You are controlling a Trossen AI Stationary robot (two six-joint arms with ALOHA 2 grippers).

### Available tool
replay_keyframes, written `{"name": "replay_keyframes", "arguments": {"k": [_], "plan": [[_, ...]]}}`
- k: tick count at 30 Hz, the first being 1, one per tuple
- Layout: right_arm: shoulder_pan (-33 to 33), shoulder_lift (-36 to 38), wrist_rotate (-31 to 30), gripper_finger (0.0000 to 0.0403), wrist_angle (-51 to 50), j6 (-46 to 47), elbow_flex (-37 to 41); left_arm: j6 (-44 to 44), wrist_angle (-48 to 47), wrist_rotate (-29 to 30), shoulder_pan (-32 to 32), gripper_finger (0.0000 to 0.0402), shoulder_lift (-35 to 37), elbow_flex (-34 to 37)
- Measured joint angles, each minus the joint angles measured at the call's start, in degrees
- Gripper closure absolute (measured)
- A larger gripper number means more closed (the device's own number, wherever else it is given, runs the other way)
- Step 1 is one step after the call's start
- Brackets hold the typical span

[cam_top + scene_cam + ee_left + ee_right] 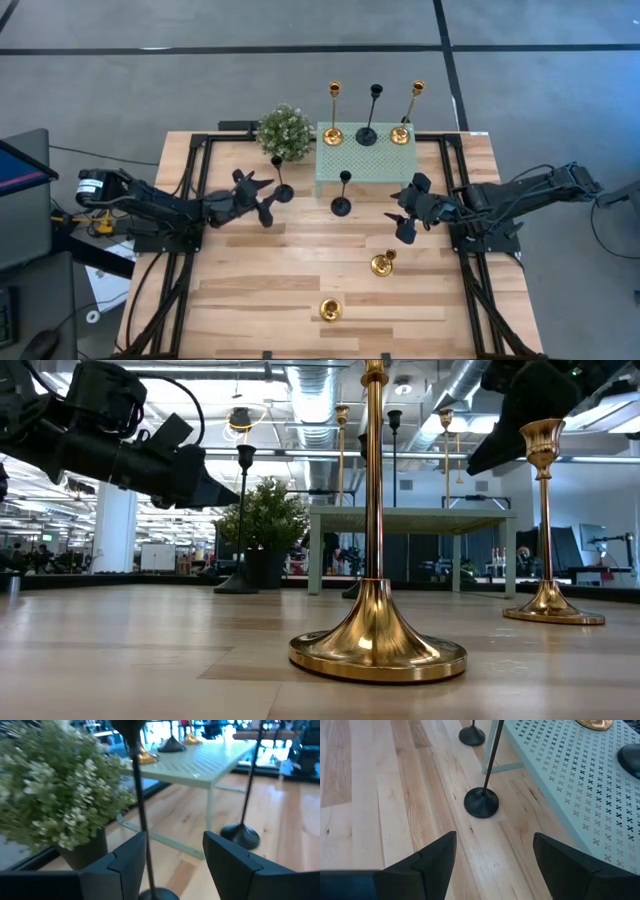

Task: Pick & Place candle stick holders
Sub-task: Put the black candle holder on the shelf

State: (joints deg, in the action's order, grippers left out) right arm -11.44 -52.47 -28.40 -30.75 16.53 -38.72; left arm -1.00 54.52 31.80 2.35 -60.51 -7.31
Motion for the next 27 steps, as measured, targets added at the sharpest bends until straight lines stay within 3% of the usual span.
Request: {"name": "replay_keyframes", "arguments": {"k": [9,16,27], "plan": [[0.0,0.0,0.0,0.0148,0.0,0.0,0.0,-0.3,3.0,-0.1,3.6,0.0215,0.0,-1.2],[0.0,0.0,0.0,0.0148,0.0,0.0,0.0,-3.2,3.3,-4.0,5.9,0.0216,0.0,-4.3],[0.0,0.0,0.0,0.0148,0.0,0.0,0.0,-2.8,3.5,-4.0,8.3,0.0239,-6.5,-6.8]]}}
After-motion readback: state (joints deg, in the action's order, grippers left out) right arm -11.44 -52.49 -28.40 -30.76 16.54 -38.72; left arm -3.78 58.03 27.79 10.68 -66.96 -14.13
